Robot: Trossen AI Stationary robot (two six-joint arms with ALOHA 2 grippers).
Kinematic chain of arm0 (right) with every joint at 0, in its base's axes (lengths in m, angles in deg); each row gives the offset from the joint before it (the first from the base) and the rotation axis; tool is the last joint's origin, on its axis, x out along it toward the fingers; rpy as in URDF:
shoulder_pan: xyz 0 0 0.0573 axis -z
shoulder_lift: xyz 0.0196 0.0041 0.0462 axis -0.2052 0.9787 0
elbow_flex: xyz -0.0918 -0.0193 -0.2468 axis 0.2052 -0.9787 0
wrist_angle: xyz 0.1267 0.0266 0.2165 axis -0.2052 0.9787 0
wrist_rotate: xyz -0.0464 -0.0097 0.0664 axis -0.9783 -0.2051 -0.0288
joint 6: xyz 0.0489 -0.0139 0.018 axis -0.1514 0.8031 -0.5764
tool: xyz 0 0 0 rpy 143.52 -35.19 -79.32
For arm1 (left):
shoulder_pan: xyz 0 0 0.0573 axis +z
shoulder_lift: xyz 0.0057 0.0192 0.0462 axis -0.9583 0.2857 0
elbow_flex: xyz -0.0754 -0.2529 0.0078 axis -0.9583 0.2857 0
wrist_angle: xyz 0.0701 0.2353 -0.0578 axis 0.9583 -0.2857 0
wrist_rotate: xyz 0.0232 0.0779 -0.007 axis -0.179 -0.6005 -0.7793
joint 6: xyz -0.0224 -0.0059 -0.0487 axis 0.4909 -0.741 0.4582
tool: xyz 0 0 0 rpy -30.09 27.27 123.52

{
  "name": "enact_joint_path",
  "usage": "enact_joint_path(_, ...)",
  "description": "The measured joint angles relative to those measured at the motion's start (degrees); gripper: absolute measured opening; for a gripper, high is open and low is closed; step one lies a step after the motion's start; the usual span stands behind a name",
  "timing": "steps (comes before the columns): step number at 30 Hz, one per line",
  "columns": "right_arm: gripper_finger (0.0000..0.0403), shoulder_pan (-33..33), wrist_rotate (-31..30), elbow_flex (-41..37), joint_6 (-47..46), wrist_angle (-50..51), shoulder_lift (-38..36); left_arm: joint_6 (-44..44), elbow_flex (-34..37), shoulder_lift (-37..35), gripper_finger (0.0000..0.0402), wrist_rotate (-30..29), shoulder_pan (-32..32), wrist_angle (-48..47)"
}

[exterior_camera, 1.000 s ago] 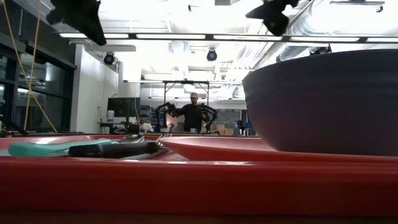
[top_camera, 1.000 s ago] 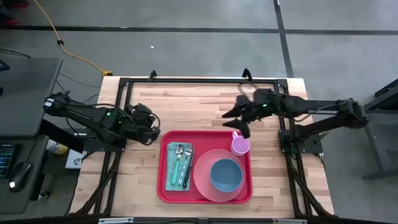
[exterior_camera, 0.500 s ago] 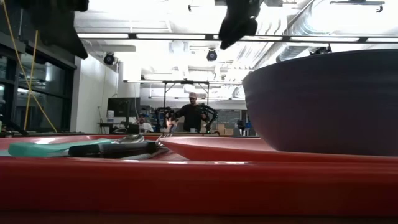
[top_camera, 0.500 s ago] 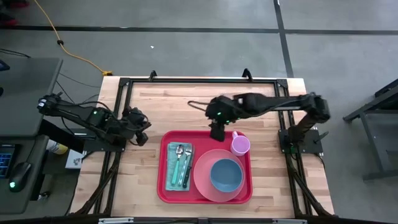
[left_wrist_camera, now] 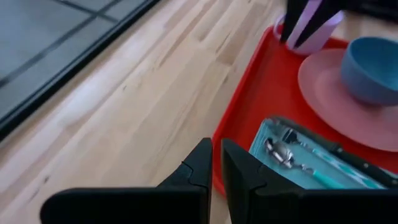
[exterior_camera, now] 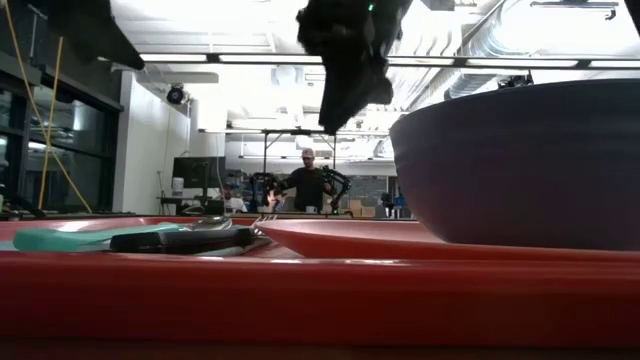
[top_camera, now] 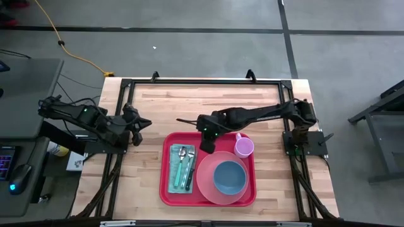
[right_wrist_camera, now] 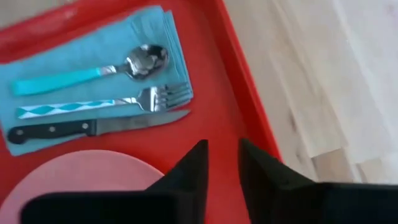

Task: Set up tray
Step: Adjust the black knife

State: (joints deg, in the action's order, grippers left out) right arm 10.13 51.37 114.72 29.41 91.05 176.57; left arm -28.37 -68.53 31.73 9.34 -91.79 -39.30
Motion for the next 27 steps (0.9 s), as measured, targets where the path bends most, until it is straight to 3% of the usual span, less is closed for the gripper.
enact_joint_path(6, 0.0005, 0.0, 4.5, 0.0, 0.0, -1.6, 4.7, -3.1, 0.0, -1.1, 0.0060, -0.9, 0.0, 1.8)
enact_joint_path(14, 0.0002, -0.1, 10.0, 0.0, -2.2, -4.1, 9.7, -3.0, 0.0, -1.1, 0.0060, -1.0, 0.0, 1.8)
enact_joint_path(27, 0.0000, -2.5, 11.4, 0.0, -4.7, -7.8, 11.4, -3.0, 0.0, -1.1, 0.0060, -0.9, 0.0, 2.3)
